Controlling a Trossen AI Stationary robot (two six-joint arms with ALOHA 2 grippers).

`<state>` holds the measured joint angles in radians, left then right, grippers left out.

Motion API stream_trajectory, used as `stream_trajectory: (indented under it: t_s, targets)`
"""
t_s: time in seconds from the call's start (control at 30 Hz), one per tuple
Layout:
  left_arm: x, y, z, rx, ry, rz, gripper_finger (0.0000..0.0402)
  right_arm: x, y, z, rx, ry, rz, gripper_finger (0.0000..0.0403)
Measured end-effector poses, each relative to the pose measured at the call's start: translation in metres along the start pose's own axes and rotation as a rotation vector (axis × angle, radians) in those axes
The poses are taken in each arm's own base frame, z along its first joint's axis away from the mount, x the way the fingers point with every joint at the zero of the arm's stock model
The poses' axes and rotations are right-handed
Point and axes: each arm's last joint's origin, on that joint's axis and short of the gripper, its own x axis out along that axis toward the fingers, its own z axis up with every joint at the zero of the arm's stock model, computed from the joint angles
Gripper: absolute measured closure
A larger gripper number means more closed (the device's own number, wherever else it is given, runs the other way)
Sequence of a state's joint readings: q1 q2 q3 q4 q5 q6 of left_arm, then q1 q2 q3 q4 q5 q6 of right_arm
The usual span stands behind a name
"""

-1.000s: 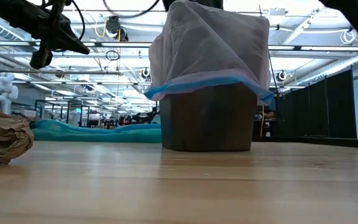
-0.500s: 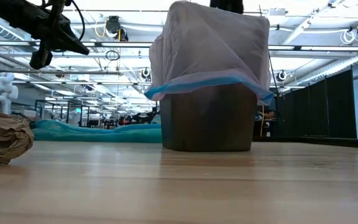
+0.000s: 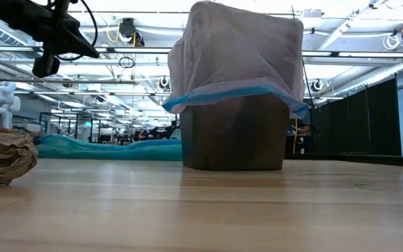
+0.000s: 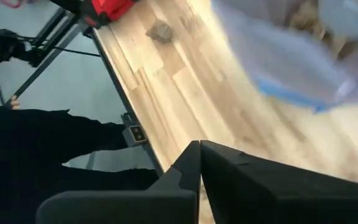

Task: Place trash/remove bag and relplace
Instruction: Put the brown napkin into the trash bin

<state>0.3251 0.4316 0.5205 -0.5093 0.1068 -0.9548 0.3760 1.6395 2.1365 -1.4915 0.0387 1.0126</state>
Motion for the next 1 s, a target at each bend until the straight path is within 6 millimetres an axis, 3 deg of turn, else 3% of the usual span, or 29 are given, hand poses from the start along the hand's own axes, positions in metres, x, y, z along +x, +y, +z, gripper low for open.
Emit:
stream_trajectory:
  t_s: [0.23,0.5,0.7,1.0]
  targets:
    - [0.000,-0.002,-0.003,0.024,0.112,-0.081,0.0402,0.053,0.051,-0.062,0.115,0.008,-0.134,0.0402]
    - [-0.001,-0.004,-0.006,0.120,0.184,-0.147,0.0402,0.141,0.085,-0.136,0.098,0.220,-0.324,0.0388]
    - [-0.001,-0.003,-0.006,0.129,0.191,-0.148,0.0402,0.200,0.085,-0.166,0.040,0.307,-0.490,0.0331]
    - [-0.001,-0.004,-0.007,0.128,0.233,-0.180,0.0402,0.271,0.070,-0.175,0.030,0.452,-0.674,0.0208]
